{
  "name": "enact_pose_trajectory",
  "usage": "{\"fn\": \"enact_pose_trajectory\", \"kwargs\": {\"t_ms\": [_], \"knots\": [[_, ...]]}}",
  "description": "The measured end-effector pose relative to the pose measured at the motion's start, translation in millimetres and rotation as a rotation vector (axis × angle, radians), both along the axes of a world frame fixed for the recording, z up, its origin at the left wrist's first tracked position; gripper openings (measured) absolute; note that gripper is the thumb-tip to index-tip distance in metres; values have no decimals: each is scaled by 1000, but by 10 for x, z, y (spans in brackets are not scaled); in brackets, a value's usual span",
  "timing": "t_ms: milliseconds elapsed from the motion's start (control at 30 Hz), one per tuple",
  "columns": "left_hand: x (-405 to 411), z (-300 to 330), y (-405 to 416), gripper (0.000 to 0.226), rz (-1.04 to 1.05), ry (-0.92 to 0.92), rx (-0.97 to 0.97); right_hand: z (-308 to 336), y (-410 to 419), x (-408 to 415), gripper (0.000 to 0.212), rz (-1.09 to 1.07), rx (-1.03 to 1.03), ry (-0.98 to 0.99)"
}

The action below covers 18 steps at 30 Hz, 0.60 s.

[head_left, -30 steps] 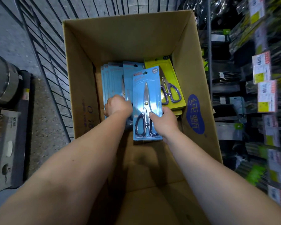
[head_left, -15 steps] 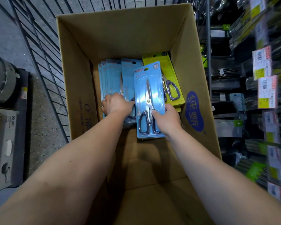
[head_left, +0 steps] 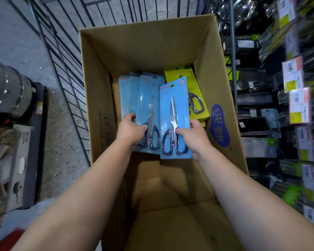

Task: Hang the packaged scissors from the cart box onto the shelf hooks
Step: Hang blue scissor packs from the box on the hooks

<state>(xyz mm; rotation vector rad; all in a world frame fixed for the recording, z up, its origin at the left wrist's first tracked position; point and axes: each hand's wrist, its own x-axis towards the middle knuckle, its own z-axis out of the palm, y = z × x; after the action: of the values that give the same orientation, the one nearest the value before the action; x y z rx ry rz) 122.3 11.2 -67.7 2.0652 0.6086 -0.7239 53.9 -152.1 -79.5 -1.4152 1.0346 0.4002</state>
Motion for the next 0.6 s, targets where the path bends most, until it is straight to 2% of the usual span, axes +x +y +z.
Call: {"fn": "enact_pose_trajectory", "kwargs": {"t_ms": [133,233,400,600], "knots": [[-78,138,181,24,-54,215,-26,111,-83,-61,32,88,80,42],[-194,264,207,31,-31,265,-94,240,-87,-102,33,155,86,102],[-410,502,195,29,104,115,-168,543,-2,-219,19,-17,-18,21],[-609,748,291,38,20,-22,-296,812,135,-476,8,-133,-162,-164]]}}
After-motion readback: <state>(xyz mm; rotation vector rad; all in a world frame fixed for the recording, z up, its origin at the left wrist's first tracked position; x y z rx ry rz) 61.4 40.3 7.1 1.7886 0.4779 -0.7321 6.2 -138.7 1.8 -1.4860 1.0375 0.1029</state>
